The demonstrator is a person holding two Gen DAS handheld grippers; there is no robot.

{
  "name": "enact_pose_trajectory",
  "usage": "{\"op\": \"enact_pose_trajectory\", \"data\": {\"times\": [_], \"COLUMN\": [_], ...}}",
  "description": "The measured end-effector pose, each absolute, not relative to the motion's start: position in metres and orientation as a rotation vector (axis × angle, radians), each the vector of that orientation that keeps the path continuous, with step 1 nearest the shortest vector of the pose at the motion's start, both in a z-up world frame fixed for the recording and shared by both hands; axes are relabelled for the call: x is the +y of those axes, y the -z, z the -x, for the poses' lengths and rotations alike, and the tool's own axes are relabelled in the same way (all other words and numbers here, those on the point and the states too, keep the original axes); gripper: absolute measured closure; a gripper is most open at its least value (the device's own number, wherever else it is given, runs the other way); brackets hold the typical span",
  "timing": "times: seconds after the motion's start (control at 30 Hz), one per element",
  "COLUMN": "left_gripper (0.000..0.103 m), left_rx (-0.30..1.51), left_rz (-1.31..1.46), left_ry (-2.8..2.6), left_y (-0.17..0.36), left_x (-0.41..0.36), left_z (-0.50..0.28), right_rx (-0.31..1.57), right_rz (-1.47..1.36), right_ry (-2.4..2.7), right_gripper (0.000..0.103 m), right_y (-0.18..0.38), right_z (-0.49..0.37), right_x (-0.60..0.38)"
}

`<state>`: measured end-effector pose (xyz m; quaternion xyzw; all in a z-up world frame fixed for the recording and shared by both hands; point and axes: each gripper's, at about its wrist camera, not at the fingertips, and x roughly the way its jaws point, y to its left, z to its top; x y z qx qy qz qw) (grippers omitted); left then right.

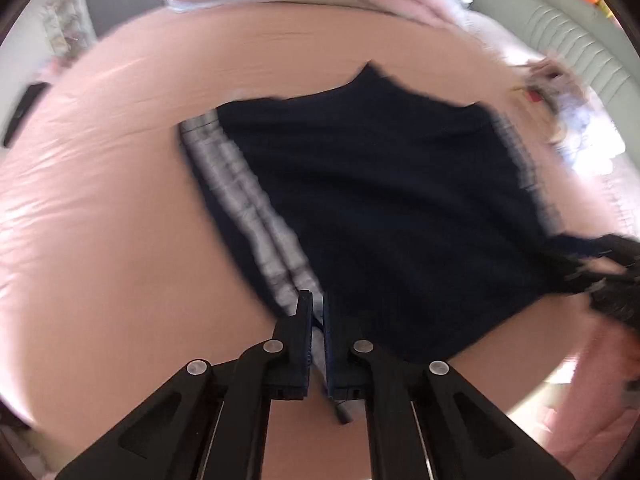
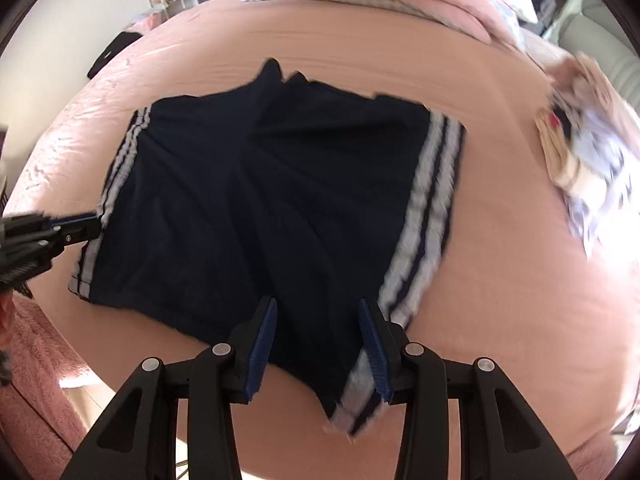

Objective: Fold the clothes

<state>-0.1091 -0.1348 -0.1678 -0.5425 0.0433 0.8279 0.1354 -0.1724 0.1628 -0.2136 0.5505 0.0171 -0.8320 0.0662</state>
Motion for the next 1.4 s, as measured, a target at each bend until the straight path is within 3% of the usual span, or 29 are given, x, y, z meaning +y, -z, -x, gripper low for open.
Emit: {"op": "enact_pose_trajectory", "data": {"times": [0.23,0.33,0.6,0.8,0.97,1.23,1.33,1.4], "left_gripper": [0.096,0.096,0.097,0.097,0.096,0.095,0.087,0.073], "left_rx": [0.128,0.231,0.049,0.049,0.053,0.165,0.196,0.193], "left_rz": [1.681,1.692,1.543,1.386,1.343,1.378,1.431,1.416], "left_ry": [-2.390,-2.387,-2.360,-2.349,-2.340,-2.371,-2.367,-2.361], "left_y": [0.174,0.167,0.127,0.112,0.120,0.159,0.172,0.175], "left_x": [-0.156,-0.153,-0.145,-0.107,-0.058,0.001,0.000,-0.001], "left_z": [0.085,0.073,0.075,0.124,0.189,0.267,0.281,0.282], "right_rx": [0.034,0.064,-0.117,-0.039,0.036,-0.171,-0.147,-0.101], "right_rz": [-1.686,-1.716,-1.586,-1.583,-1.637,-1.730,-1.688,-1.667], "right_ry": [2.592,2.610,2.653,2.683,2.679,2.636,2.643,2.660], "right_gripper": [0.061,0.060,0.059,0.059,0.059,0.057,0.048,0.045], "right_y": [0.219,0.224,0.180,0.169,0.196,0.236,0.246,0.246], "right_z": [0.157,0.153,0.150,0.205,0.273,0.339,0.347,0.348], "right_x": [0.185,0.193,0.232,0.254,0.259,0.283,0.282,0.277]}}
